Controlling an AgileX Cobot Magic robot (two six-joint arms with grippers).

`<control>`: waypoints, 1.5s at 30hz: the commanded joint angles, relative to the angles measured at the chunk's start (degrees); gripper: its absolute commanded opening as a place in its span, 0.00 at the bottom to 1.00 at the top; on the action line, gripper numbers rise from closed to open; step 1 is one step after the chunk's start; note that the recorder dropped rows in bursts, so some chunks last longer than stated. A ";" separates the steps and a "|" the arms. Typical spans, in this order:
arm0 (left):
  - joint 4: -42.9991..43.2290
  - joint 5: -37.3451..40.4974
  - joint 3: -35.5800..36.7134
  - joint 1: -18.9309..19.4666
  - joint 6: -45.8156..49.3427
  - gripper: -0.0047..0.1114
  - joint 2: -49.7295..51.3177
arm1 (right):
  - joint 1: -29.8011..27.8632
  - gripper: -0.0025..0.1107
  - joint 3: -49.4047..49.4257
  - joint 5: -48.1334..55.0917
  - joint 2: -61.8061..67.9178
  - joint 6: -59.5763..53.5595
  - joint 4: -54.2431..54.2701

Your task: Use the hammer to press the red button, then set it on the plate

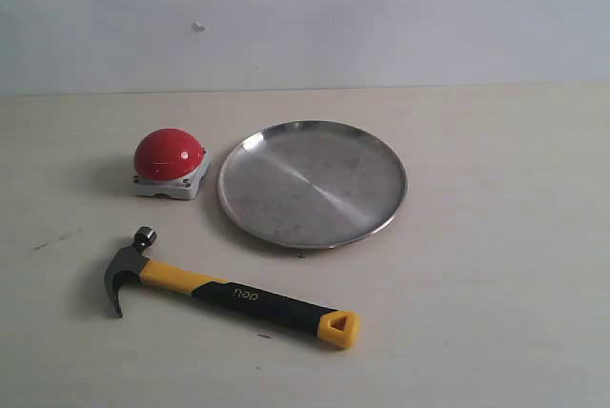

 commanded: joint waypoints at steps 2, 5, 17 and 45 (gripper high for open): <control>-0.24 -0.29 -0.09 0.08 0.11 0.04 -0.30 | -0.30 0.02 0.30 -10.61 -0.27 3.14 3.06; -0.24 -0.29 -0.09 0.08 0.11 0.04 -0.30 | -0.30 0.02 0.30 -9.93 -0.27 1.59 3.06; -0.24 -0.29 -0.09 0.08 0.11 0.04 -0.30 | -0.30 0.02 0.30 8.73 -0.27 -11.27 2.94; -0.24 -0.29 -0.09 0.08 0.11 0.04 -0.30 | -0.30 0.02 -38.95 24.62 29.45 -8.86 -6.13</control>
